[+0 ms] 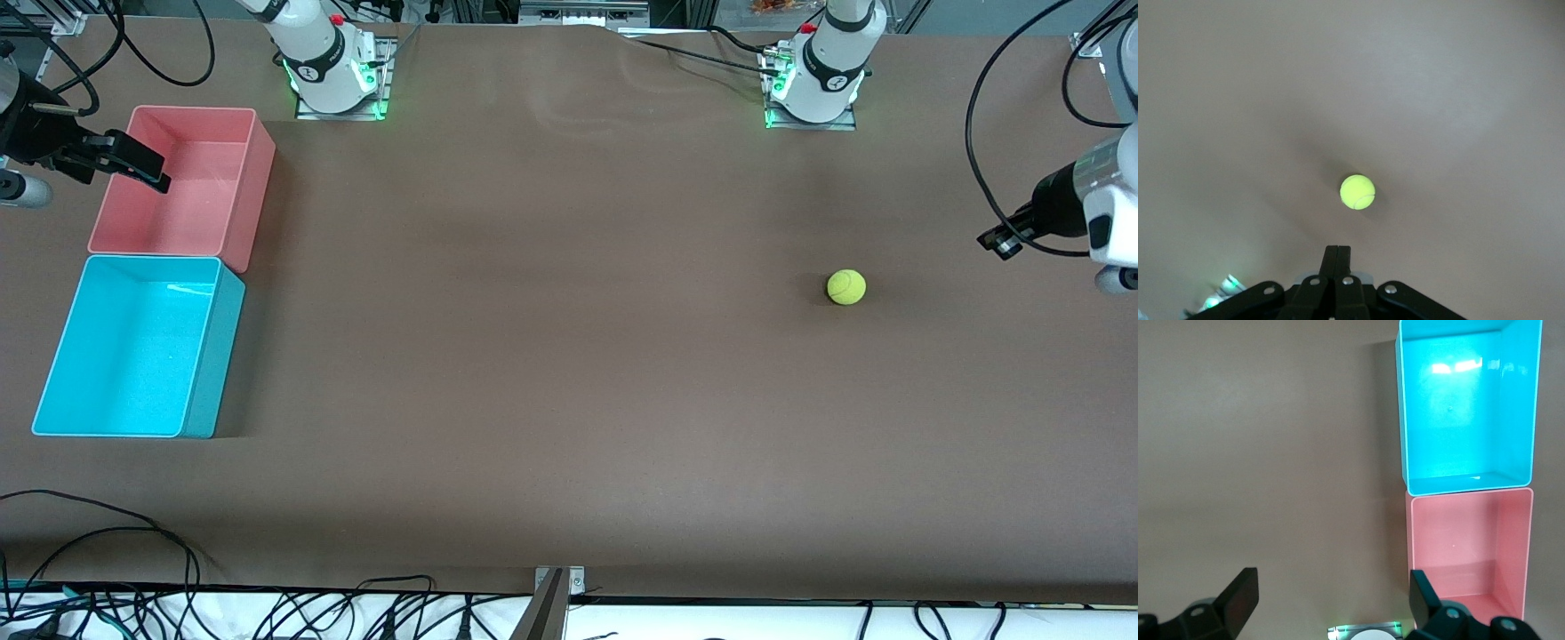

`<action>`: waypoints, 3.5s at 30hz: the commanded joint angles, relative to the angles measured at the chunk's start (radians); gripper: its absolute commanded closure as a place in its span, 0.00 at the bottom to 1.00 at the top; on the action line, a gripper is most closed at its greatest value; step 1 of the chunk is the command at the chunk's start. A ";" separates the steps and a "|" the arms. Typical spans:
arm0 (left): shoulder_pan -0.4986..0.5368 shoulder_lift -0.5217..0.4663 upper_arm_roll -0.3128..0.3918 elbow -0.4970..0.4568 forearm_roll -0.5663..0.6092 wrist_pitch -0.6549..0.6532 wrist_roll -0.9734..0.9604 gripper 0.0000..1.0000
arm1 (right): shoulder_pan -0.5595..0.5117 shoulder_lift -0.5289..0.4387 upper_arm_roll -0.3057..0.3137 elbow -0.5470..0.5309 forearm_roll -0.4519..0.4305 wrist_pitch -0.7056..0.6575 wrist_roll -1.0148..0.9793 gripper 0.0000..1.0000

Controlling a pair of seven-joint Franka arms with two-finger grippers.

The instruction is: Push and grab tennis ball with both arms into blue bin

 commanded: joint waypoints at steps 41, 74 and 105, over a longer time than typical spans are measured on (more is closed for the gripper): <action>0.175 0.227 -0.006 -0.626 0.017 0.917 -0.576 1.00 | 0.003 0.002 -0.001 0.008 -0.004 -0.018 -0.009 0.00; 0.336 0.201 -0.013 -0.712 0.256 1.017 -0.612 1.00 | 0.003 0.002 0.001 0.010 -0.004 -0.026 -0.009 0.00; 0.449 0.136 -0.338 -0.677 0.310 0.885 -0.846 1.00 | 0.003 0.000 0.018 0.013 -0.002 -0.029 -0.010 0.00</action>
